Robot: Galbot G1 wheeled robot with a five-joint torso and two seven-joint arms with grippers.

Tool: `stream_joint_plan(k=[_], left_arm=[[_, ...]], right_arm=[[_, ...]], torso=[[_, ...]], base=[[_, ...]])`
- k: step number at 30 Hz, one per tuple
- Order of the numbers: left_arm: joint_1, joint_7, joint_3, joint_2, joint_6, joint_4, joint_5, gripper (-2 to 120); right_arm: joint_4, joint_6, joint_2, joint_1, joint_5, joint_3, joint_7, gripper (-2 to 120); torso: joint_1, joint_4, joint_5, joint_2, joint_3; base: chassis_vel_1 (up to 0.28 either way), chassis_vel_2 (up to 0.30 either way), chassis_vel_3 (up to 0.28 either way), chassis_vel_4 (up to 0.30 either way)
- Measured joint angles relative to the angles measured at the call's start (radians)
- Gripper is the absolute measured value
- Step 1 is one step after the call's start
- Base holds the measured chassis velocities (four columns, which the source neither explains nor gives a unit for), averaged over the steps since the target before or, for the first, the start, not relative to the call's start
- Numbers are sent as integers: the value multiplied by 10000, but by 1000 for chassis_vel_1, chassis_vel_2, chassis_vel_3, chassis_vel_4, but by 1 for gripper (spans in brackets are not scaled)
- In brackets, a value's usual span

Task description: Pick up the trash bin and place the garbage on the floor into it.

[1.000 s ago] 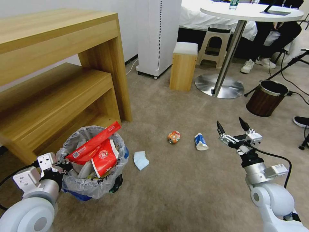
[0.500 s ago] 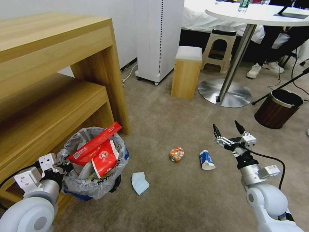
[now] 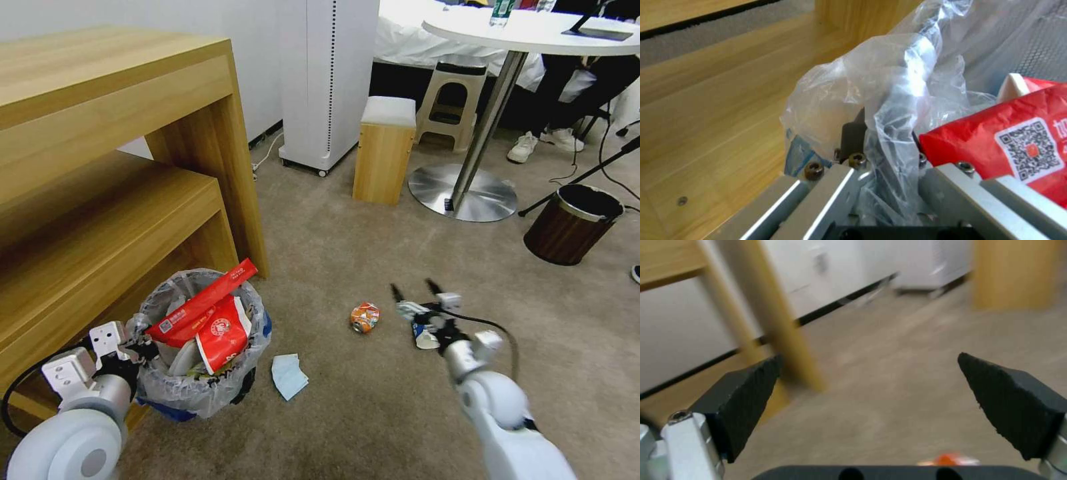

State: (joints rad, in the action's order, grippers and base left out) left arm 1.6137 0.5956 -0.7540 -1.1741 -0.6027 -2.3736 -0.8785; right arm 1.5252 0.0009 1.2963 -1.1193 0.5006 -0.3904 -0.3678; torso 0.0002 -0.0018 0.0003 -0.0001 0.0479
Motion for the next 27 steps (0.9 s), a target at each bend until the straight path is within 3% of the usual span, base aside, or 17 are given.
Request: stream_joint_plan(k=[3, 6, 7, 10, 11, 13, 15, 17, 27], left_arm=[[78, 86, 28, -41, -41, -165, 63, 0], [196, 146, 31, -86, -70, -340, 140, 0], [196, 146, 31, -86, -70, -340, 140, 0], [262, 214, 7, -144, -90, -428, 194, 0], [262, 214, 7, -144, -90, -428, 194, 0], [299, 231, 53, -253, -92, -432, 305, 0], [301, 232, 57, -256, -92, -432, 312, 0], [333, 235, 150, -350, -94, -432, 465, 0], [441, 223, 172, -446, -94, -406, 715, 0]], right_arm=[[-767, -682, 266, 487, 504, 631, -254, 100], [-1247, -1870, 615, 870, 1203, 1242, 354, 100], [-1247, -1870, 615, 870, 1203, 1242, 354, 100], [-1378, -3644, 848, 1221, 2240, 1666, 1935, 100], [-1378, -3644, 848, 1221, 2240, 1666, 1935, 100], [-1630, -4583, 979, 1532, 2747, 1886, 2846, 100], [-1630, -4583, 979, 1532, 2747, 1886, 2846, 100], [-1852, -5356, 1103, 1785, 3150, 2024, 3458, 100], [-2916, -6205, 1513, 2537, 3090, 2584, 3636, 100]], torso=[[0, 0, -6, 0, 0], [0, 0, -5, 0, 0], [0, 0, -5, 0, 0], [0, -1, -6, 0, 0], [0, -1, -6, 0, 0], [0, -2, -5, 0, 0], [0, -2, -5, 0, 0], [0, -1, -6, 0, 0], [0, -2, -5, 2, 0]], base=[[0, 0, 0, 0], [0, 0, 0, 0], [0, 0, 0, 0], [0, 0, 0, 0], [0, 0, 0, 0], [0, 0, 0, 0], [0, 0, 0, 0], [0, 0, 0, 0], [0, 0, 0, 0]])
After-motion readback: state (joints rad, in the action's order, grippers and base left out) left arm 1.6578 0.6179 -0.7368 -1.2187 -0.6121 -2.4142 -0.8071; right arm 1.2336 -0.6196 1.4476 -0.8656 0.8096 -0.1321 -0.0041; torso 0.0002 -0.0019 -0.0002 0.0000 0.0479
